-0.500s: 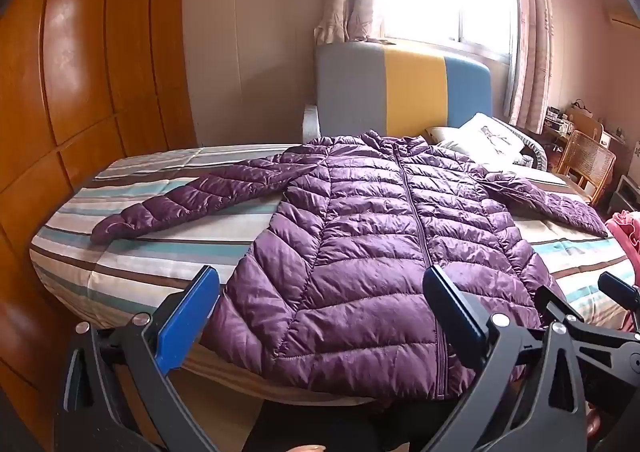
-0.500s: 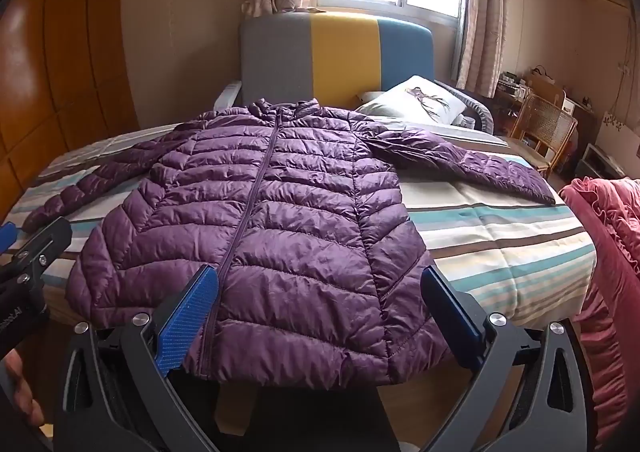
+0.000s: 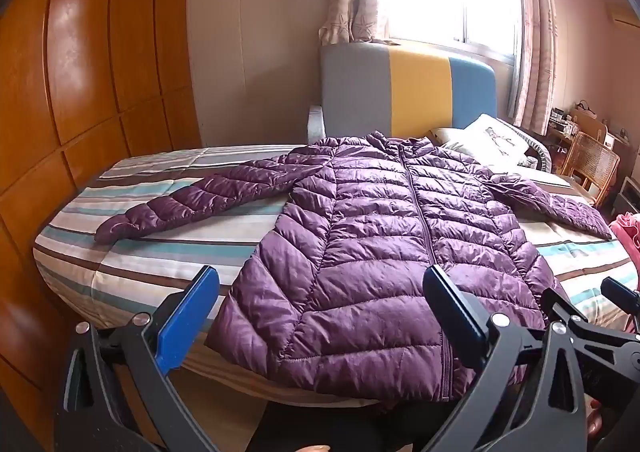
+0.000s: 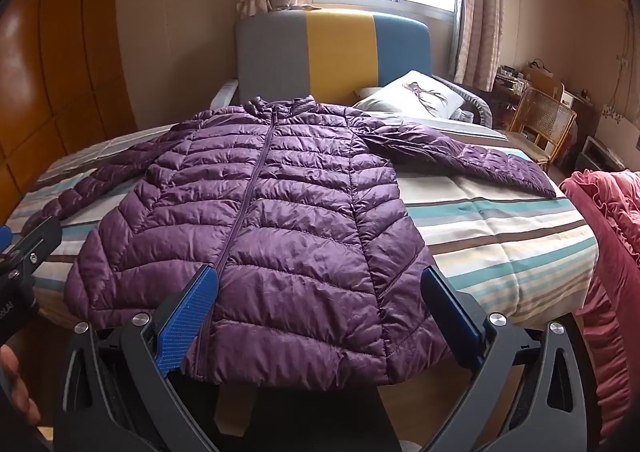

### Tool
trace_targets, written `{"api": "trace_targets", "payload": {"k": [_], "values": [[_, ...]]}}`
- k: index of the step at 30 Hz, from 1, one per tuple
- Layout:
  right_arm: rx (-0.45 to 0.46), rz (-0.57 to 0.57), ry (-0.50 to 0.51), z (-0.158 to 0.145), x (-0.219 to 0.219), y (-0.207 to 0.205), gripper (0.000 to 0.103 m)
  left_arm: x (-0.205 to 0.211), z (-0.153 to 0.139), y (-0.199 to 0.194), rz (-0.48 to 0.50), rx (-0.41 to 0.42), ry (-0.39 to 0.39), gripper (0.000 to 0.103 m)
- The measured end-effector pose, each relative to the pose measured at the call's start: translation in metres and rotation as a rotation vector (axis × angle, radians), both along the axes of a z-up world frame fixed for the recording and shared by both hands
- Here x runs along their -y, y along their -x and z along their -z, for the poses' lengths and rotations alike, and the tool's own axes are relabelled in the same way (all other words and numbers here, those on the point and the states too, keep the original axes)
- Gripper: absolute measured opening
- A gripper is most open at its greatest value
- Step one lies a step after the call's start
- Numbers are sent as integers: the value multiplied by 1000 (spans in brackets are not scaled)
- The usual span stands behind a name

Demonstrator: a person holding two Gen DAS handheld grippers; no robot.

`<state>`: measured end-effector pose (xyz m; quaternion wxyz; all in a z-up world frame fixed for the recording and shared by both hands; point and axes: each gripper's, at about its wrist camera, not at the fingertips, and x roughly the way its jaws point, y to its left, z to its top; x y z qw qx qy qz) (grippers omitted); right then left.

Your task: Fold large clothes

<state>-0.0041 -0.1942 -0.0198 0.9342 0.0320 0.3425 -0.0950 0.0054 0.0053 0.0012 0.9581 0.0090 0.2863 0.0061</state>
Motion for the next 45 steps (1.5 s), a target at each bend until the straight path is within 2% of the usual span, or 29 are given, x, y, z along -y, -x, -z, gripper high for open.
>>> {"api": "trace_targets", "payload": {"k": [45], "values": [[-10,3,12,7,4,-2,100,-1,6,-1,-14,-19,12,101]]}}
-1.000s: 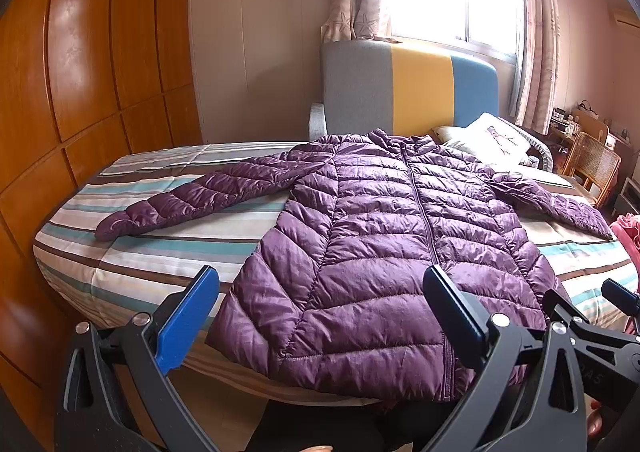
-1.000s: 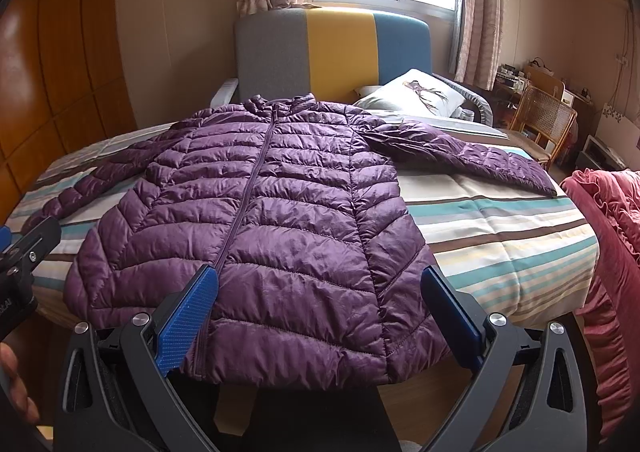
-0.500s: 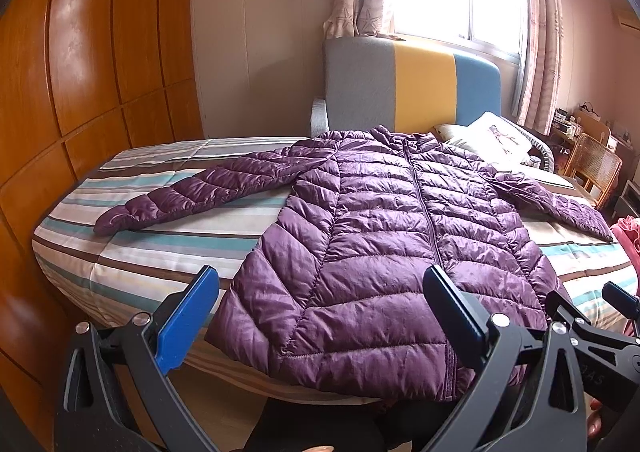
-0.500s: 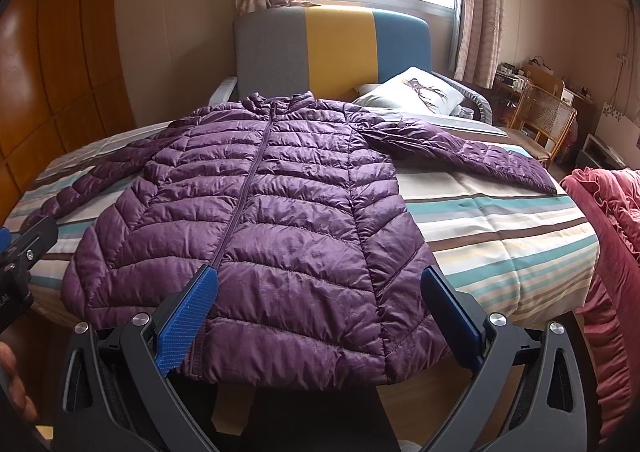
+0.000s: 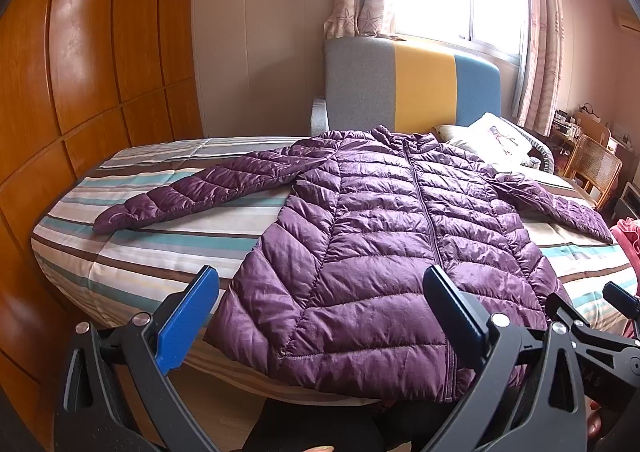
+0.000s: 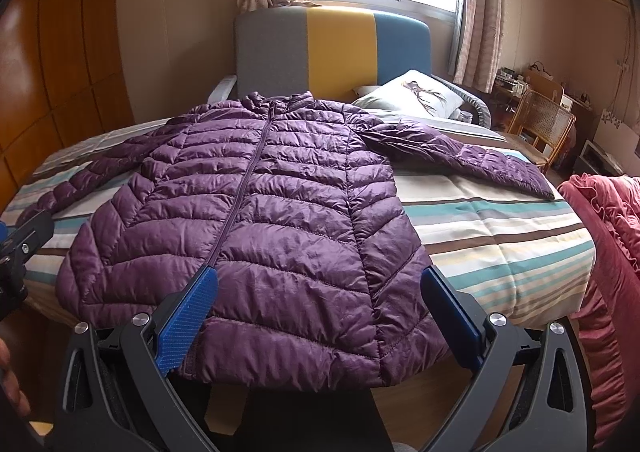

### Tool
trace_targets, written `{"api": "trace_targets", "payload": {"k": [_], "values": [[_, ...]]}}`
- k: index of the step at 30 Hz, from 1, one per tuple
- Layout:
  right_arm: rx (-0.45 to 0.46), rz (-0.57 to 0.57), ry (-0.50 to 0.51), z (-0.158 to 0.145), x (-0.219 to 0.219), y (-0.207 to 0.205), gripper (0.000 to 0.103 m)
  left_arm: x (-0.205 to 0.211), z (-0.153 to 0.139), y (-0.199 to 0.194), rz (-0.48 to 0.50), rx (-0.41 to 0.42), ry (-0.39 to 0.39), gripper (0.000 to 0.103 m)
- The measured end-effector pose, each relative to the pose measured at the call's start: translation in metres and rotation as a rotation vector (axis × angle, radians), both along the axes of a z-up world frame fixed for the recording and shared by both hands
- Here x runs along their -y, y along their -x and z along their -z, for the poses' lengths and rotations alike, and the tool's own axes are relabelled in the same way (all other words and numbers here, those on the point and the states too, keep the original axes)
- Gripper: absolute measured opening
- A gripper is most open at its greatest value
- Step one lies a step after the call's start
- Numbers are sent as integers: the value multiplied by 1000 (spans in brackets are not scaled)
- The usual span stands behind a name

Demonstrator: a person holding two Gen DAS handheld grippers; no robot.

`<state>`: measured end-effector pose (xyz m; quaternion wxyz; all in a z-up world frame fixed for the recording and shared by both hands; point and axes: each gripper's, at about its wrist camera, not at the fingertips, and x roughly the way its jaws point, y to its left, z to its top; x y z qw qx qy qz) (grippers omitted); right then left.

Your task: Fold large clothes

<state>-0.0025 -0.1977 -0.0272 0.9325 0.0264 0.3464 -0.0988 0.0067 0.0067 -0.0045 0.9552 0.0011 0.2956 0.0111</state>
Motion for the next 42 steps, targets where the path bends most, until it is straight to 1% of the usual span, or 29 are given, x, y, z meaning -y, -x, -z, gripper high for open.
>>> {"api": "trace_targets", "payload": {"k": [14,16,19,21,23,24,25,26,30,37,39,42], "values": [[-15,14,6,6,8,-5,100,-1,5,-6,-8,-5,4,101],[-27,17,5,9,10,-7,100,-1,7,-10,-7,-13,5,101],[-52,22,-1,17,13,-13,100,3,12,-20,24,-46,15,101],[-72,35,-7,21,18,-18,100,7,19,-33,43,-99,29,101],[-89,58,-34,25,28,-23,100,10,26,-46,69,-153,58,101],[-99,70,-41,27,33,-26,100,12,28,-52,72,-164,62,101],[-106,82,-43,29,37,-30,100,15,28,-56,73,-164,56,101],[-111,90,-48,31,41,-33,100,20,29,-63,77,-156,31,101],[-147,108,-73,40,53,-51,100,29,29,-84,101,-150,0,101],[-168,180,-66,43,89,-79,100,43,42,-131,121,-198,-23,101],[-174,207,-84,46,106,-89,100,50,48,-146,134,-210,-36,101],[-183,273,-117,55,140,-104,100,62,56,-168,166,-235,-33,101]]}}
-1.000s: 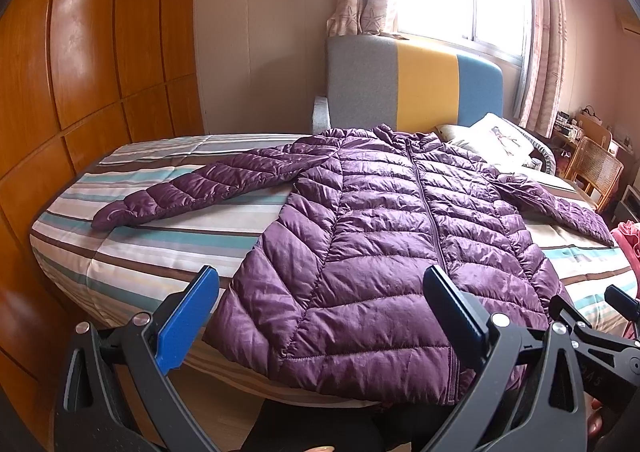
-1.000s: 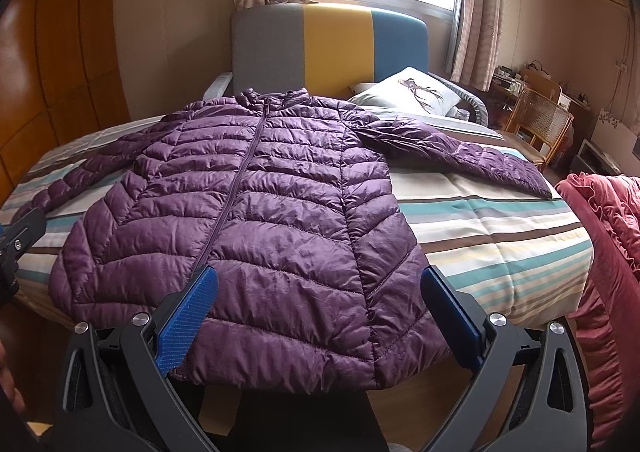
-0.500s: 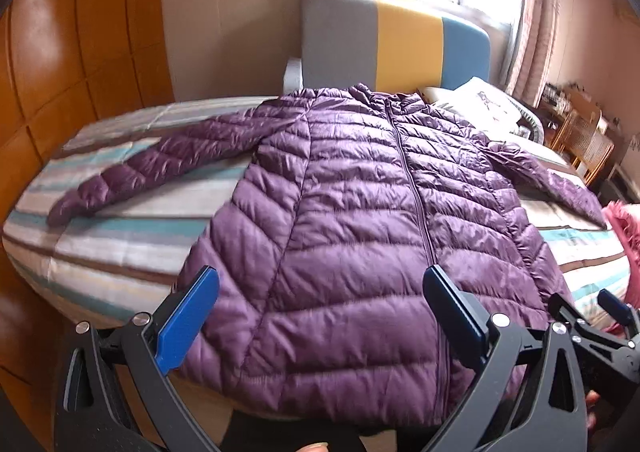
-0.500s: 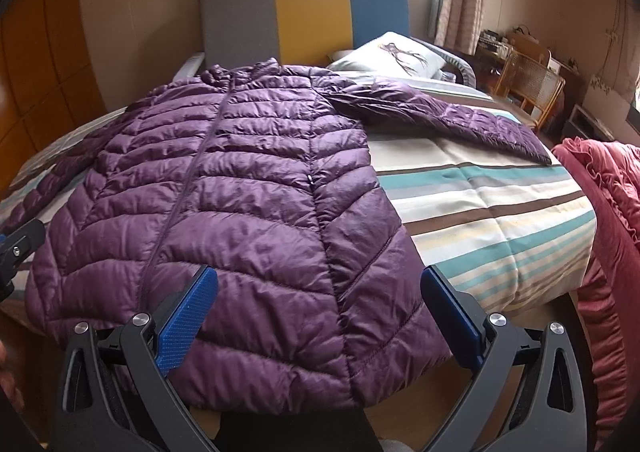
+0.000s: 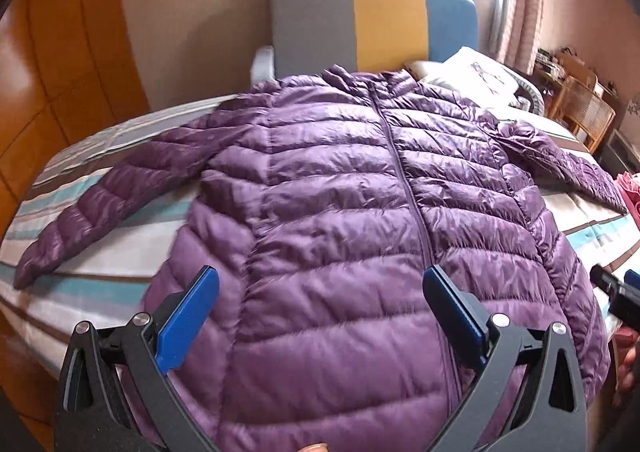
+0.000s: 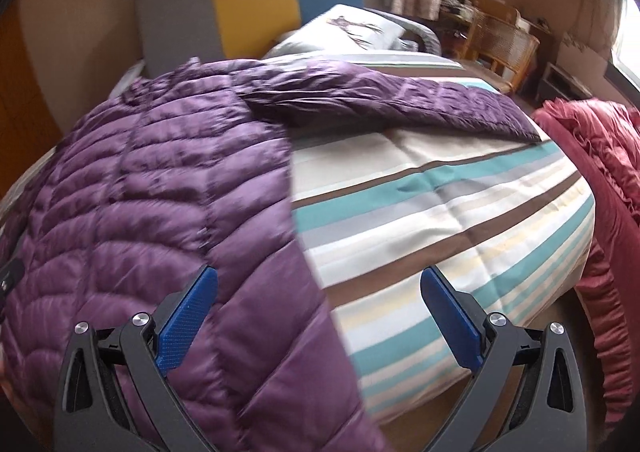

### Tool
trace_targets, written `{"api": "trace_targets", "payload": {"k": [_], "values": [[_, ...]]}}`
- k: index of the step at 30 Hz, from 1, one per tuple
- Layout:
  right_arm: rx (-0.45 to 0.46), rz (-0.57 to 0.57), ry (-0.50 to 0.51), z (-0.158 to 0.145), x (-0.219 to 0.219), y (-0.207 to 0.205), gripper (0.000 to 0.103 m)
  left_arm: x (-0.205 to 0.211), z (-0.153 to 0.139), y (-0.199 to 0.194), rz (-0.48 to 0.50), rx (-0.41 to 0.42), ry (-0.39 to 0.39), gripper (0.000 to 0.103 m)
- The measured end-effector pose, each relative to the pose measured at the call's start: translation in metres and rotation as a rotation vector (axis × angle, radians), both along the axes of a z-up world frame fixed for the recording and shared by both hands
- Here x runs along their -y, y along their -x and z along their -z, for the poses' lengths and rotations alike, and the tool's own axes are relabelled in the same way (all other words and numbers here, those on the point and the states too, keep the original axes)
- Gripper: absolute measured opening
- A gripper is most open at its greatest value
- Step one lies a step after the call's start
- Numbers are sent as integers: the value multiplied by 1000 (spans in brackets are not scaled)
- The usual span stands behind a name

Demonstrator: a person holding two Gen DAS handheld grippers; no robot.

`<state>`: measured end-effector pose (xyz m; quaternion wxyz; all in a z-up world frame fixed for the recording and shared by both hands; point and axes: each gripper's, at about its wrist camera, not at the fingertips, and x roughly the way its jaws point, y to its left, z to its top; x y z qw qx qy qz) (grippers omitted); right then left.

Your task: Fold large clothes

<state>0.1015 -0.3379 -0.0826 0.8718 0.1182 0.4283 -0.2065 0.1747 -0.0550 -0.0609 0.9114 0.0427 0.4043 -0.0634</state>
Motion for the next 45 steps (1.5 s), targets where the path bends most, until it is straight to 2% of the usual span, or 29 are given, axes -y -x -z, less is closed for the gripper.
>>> {"api": "trace_targets", "payload": {"k": [5,9,12,16,18,23,26,27,28,31,33,38,42,45], "values": [[18,144,-93,15,73,-22,100,16,13,-46,44,-37,40,101],[74,318,-181,24,151,-28,84,29,26,-91,66,-74,77,100],[113,424,-222,30,203,-31,80,36,35,-123,71,-116,120,90],[162,538,-276,37,261,-34,75,39,42,-157,48,-138,149,85],[167,576,-287,42,278,-37,75,42,43,-171,43,-133,153,82],[188,635,-287,48,307,-49,66,41,48,-196,38,-130,165,73],[187,660,-273,48,319,-55,52,38,52,-202,42,-128,182,72],[180,665,-263,49,323,-58,43,38,54,-203,40,-127,183,72],[173,664,-252,49,327,-61,32,38,55,-203,39,-126,183,72],[155,625,-231,49,332,-67,15,42,59,-202,50,-119,156,73],[141,576,-179,41,324,-75,10,42,59,-203,55,-121,155,73],[195,428,-69,3,293,-92,7,42,60,-205,60,-119,155,75],[228,228,21,-32,241,-121,6,42,60,-202,62,-118,147,75],[232,97,47,-45,196,-143,6,42,59,-202,63,-119,153,75]]}}
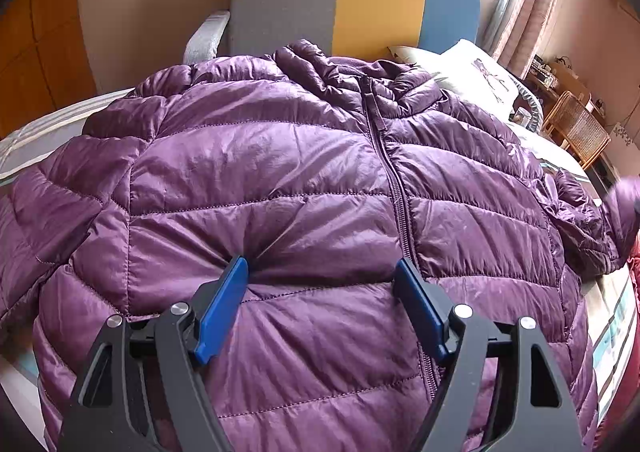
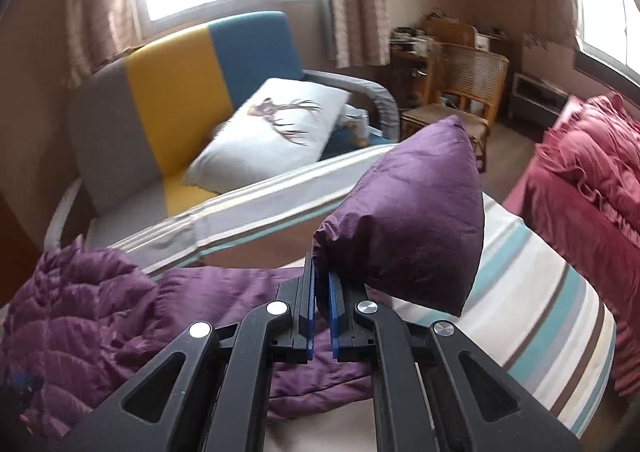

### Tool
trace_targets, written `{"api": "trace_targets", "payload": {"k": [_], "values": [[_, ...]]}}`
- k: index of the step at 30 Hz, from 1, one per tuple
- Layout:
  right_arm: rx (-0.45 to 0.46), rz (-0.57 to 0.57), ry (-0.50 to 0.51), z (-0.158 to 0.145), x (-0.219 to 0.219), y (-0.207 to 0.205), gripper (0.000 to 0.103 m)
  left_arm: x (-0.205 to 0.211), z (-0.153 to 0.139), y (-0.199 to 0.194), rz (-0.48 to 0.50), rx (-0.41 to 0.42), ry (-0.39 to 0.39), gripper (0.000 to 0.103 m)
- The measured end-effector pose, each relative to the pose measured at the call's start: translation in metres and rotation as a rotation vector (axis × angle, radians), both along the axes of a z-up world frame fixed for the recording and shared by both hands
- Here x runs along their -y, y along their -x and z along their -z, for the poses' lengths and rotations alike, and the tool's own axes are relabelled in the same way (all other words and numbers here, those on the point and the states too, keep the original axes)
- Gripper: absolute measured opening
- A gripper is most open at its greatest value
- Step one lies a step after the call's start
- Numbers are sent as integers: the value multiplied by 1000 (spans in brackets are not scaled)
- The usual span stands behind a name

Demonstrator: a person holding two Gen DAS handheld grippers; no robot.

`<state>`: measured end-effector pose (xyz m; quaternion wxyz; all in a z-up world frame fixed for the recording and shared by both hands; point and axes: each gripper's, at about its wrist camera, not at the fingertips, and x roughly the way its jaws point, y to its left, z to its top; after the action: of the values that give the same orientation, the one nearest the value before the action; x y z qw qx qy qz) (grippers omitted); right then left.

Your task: Fold large clothes

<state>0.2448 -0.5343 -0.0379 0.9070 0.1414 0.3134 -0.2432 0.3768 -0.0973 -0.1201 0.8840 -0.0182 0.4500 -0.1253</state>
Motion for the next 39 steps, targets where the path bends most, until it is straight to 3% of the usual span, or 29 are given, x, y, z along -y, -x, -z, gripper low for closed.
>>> {"api": "trace_targets", "payload": {"k": [4,9,15,19,21,23,24,25,34,37,38,39], "values": [[-6,-187,-13,-2,-70,-28,5,-1,-1,0,7,-4,9,74],[-57,-397,-67,16,-159,-58,5,-9,-4,4,10,-10,37,67],[-108,-563,-136,39,-236,-66,5,-23,-5,9,19,-22,85,58],[-134,-660,-202,51,-270,-65,5,-30,-7,12,28,-30,125,57],[-147,-690,-239,56,-280,-65,9,-34,-9,13,35,-33,152,57],[-144,-697,-272,60,-284,-60,26,-36,-12,16,49,-33,176,57],[-140,-697,-282,61,-283,-58,40,-36,-14,17,55,-29,186,57],[-136,-695,-286,60,-282,-54,45,-35,-17,18,65,-28,202,57],[-100,-667,-261,48,-267,-26,49,-17,-29,18,108,-66,317,69],[-94,-632,-269,46,-250,-11,49,-7,-23,12,106,-86,294,56],[-92,-622,-272,46,-245,-7,49,-2,-20,8,106,-99,281,48],[-91,-616,-279,47,-243,-5,58,2,-16,7,97,-100,261,35]]}}
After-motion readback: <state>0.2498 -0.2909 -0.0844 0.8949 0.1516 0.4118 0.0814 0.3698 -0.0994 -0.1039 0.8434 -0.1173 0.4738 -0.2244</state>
